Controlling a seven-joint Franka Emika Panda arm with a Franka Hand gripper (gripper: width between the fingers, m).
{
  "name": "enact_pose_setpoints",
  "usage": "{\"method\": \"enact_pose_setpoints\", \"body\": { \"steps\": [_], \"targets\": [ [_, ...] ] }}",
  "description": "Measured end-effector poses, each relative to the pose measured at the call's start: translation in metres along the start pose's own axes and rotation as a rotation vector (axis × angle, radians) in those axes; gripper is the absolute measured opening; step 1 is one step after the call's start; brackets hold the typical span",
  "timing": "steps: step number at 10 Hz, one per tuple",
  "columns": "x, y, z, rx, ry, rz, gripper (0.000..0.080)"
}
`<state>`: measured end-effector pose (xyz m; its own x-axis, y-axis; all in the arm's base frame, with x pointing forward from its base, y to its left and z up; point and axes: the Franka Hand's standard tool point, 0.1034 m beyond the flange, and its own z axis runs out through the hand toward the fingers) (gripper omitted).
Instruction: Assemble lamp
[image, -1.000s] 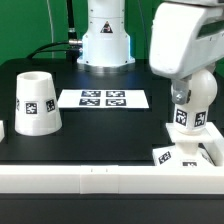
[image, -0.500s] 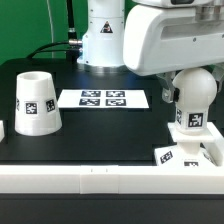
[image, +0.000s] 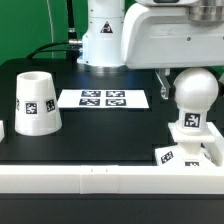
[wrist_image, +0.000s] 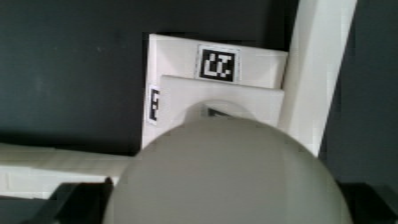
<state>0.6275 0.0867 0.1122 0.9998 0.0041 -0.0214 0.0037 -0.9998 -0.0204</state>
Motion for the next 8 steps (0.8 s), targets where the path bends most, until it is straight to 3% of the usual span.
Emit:
{"method": "enact_pose_setpoints", "body": {
  "steps": [2, 4, 8],
  "targets": [
    [-0.0019, 0.0023, -0.0002, 0.058, 0.022, 0.238, 0.0578],
    [-0.0019, 0.0028, -0.0008, 0.084, 0.016, 0.416, 0.0579],
    [-0.0024, -0.0003, -0.0005, 0.087, 0.006, 0.633, 0.0579]
  ]
}}
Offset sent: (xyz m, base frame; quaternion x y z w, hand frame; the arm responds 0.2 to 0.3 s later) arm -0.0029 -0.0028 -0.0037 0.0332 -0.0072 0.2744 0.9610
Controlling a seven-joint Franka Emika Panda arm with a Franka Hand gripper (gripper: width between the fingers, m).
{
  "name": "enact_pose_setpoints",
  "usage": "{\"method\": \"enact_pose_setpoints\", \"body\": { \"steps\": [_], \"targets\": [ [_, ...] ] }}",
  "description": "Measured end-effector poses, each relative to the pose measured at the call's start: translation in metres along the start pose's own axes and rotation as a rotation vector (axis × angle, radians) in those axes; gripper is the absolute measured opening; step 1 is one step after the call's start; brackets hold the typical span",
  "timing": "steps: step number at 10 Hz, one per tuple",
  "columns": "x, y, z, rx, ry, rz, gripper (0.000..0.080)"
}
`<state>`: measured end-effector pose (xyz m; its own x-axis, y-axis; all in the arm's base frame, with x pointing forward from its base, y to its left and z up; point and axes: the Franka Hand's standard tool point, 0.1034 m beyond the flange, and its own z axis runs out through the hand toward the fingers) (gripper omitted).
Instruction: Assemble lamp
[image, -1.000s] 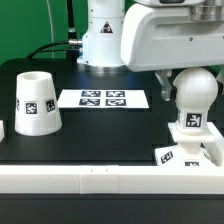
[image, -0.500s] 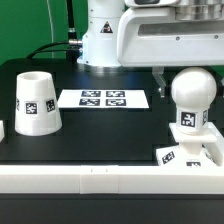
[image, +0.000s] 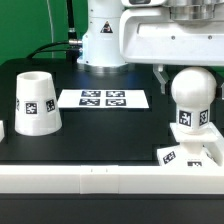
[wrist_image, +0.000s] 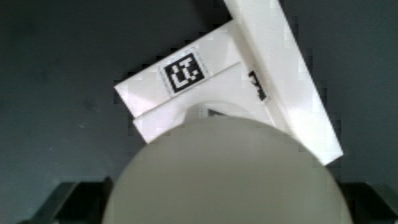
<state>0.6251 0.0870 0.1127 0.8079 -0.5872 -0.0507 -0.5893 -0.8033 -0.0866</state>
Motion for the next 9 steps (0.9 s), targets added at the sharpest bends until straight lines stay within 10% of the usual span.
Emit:
{"method": "enact_pose_setpoints", "body": {
  "steps": [9],
  "targets": [
    [-0.0036, -0.006, 0.0012, 0.059, -0.049, 0.619, 0.0579]
  ]
}}
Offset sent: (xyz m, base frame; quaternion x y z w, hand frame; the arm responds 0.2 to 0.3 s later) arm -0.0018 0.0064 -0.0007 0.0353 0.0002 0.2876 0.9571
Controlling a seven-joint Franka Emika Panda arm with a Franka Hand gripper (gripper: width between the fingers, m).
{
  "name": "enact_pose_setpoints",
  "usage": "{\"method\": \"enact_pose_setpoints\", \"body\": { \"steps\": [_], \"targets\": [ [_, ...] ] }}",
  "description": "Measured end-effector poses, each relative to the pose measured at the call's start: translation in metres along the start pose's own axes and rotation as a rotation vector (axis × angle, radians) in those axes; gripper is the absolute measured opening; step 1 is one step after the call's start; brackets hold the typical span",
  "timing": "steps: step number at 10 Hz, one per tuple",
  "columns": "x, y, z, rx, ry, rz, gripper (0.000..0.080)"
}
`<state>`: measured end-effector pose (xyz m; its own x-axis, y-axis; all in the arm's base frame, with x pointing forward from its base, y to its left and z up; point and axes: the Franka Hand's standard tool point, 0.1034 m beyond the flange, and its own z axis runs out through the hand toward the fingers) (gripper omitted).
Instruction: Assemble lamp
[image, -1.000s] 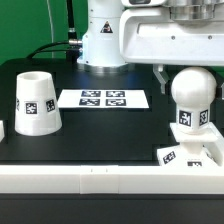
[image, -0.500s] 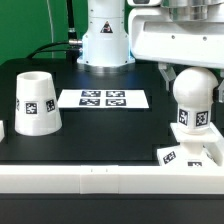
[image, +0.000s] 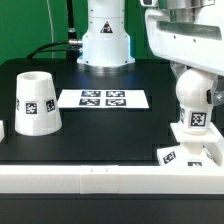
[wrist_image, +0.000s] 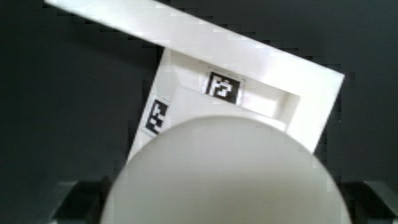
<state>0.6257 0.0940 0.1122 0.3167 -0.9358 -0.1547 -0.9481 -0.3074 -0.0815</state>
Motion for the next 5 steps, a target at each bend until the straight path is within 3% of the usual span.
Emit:
{"method": "enact_pose_setpoints", "body": {
  "steps": [2, 4, 5],
  "targets": [
    [-0.0013, 0.0018, 0.0005, -0.013, -0.005, -0.104, 0.0685],
    [-0.0044, 0.0038, -0.0022, -0.064, -0.005, -0.316, 0.0697],
    [-0.0045, 0.003, -0.0023, -0.06, -0.006, -0.417, 0.0698]
  ]
}}
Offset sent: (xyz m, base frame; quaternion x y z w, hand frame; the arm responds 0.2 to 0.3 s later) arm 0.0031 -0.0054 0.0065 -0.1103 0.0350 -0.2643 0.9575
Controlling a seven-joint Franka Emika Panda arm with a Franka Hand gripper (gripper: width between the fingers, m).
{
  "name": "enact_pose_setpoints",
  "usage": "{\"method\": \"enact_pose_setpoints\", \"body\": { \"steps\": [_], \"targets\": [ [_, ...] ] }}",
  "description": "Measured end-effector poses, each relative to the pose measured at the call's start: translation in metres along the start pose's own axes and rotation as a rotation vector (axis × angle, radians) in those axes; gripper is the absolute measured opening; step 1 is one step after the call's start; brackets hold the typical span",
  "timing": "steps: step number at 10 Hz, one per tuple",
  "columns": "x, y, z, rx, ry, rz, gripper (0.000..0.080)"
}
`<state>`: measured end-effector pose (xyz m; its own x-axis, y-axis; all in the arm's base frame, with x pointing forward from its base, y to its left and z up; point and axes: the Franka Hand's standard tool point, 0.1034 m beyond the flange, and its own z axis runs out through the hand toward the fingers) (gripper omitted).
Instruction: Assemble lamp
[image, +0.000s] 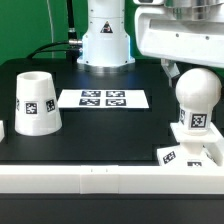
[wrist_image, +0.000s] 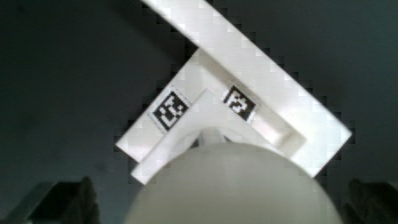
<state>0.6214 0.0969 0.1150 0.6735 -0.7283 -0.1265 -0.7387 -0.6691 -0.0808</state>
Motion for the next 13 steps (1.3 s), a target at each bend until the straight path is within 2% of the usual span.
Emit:
{"method": "enact_pose_setpoints", "body": {
  "steps": [5, 7, 10, 13],
  "targets": [
    [0.0, 0.001, 0.002, -0.002, -0.002, -0.388, 0.0698],
    [0.004, 0.005, 0.001, -0.048, 0.022, -0.686, 0.0698],
    [0.009, 0.003, -0.002, -0.097, 0.042, -1.071, 0.0698],
    [0.01, 0.003, -0.003, -0.104, 0.038, -1.264, 0.0698]
  ]
}}
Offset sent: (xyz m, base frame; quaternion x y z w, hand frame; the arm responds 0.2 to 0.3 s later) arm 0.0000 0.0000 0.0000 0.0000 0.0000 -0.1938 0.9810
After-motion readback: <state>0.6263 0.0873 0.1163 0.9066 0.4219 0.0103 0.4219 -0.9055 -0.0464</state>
